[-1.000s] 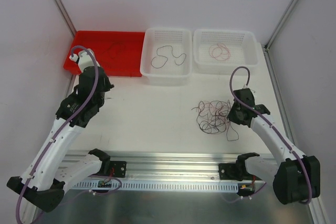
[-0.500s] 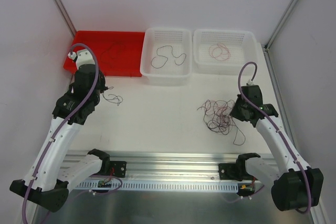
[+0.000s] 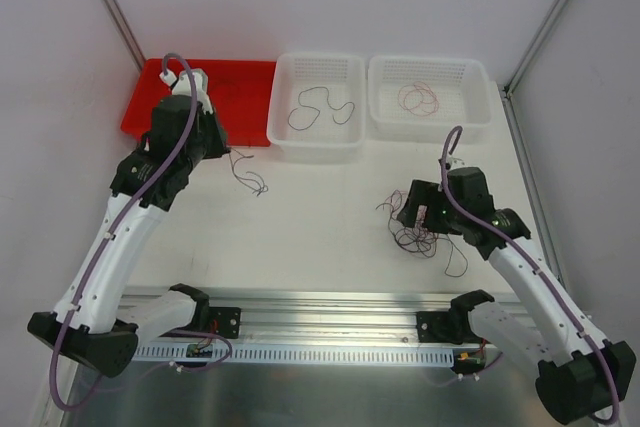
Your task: Untangle the cables
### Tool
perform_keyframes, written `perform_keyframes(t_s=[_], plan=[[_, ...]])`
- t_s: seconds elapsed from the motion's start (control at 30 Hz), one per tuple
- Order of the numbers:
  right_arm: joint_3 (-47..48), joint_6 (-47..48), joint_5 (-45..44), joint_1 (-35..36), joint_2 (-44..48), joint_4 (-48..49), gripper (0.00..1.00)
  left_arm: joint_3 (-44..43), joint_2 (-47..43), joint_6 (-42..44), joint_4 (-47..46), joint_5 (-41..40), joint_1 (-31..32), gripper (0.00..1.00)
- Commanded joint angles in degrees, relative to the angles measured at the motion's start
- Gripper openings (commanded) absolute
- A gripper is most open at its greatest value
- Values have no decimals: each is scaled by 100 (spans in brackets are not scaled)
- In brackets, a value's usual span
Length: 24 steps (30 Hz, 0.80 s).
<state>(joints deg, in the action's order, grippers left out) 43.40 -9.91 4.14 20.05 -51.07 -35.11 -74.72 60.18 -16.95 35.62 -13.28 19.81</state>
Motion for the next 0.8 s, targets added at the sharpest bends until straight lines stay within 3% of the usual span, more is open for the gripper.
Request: perform_keyframes(t_s=[0.0, 0.3, 0.63, 0.67, 0.7, 0.73, 0.77], plan=[[178, 165, 8, 165, 448, -145, 97, -666, 432, 60, -626, 738, -21, 0], [-155, -98, 8, 376, 1283, -215, 97, -2643, 2233, 34, -1320, 1301, -21, 0], [-428, -90, 8, 412, 1460, -224, 97, -4682, 4797, -239, -1944, 1705, -13, 0], [-437, -81, -1, 412, 1433, -215, 97, -4962, 4992, -230, -1971, 1732, -13, 2], [-455, -72, -19, 412, 1424, -207, 97, -5087, 5177, -221, -1997, 1750, -13, 12], [-464, -72, -27, 420, 1407, -189, 97, -5183, 5344, -160, -1997, 1750, -21, 35], [-481, -72, -45, 412, 1372, -189, 97, -5315, 5607, -107, -1997, 1706, -13, 49]])
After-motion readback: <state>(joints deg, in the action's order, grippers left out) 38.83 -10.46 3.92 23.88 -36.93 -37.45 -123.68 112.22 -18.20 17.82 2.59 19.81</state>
